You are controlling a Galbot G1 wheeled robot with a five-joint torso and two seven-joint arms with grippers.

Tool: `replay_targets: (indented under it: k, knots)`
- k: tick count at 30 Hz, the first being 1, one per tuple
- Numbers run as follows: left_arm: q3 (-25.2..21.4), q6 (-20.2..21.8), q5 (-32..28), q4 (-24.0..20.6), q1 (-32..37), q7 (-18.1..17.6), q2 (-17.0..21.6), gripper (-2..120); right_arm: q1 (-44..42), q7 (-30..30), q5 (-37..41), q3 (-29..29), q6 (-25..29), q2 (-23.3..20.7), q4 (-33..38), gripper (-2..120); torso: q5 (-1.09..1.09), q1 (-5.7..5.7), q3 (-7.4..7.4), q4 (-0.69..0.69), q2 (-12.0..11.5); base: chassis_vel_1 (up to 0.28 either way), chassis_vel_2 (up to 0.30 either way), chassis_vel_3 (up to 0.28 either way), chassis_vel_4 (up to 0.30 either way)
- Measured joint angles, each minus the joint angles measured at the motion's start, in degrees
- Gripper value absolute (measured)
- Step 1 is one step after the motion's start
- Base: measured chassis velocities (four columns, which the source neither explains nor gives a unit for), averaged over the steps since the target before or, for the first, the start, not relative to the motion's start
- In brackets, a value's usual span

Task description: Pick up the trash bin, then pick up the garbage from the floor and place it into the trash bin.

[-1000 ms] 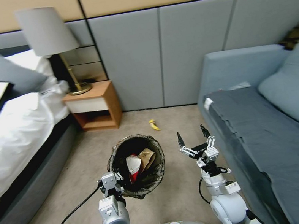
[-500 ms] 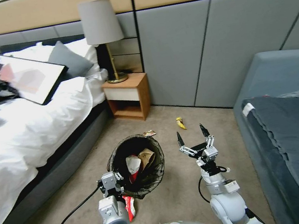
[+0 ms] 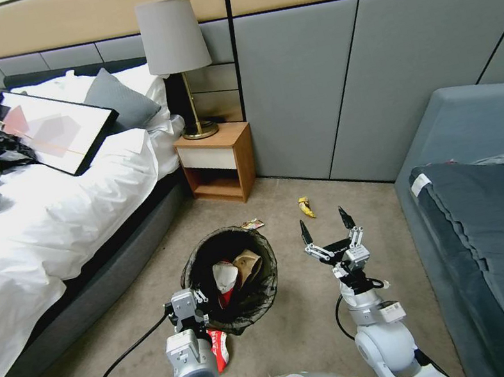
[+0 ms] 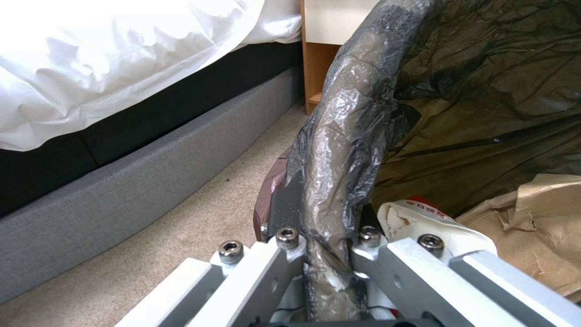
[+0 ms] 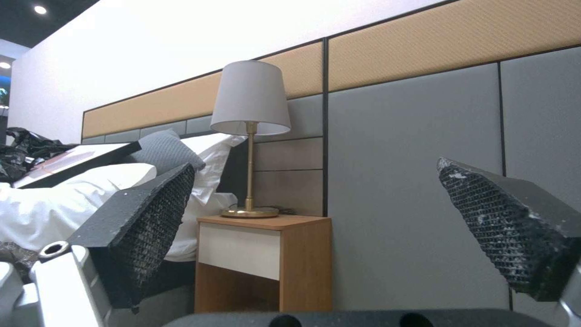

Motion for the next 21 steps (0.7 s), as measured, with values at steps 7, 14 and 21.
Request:
replay_targets:
  k: [7,14,21]
  knots:
    - [0.0,0.0,0.0,0.0,0.0,0.0,0.0,0,0.1,0.2,0.1,0.1,-0.4,0.1,0.0,100,0.0,0.0,0.0,0.0,0.0,0.0,0.0,0.0,0.0]
    - [0.0,0.0,0.0,0.0,0.0,0.0,0.0,0,0.1,0.3,0.3,0.3,-0.5,0.1,0.3,100,0.0,0.0,0.0,0.0,0.0,-0.075,0.06,0.079,-0.074]
    - [0.0,0.0,0.0,0.0,0.0,0.0,0.0,0,0.2,0.3,0.4,0.4,-0.5,0.1,0.4,100,0.0,0.0,0.0,0.0,0.0,-0.126,0.132,0.12,-0.13]
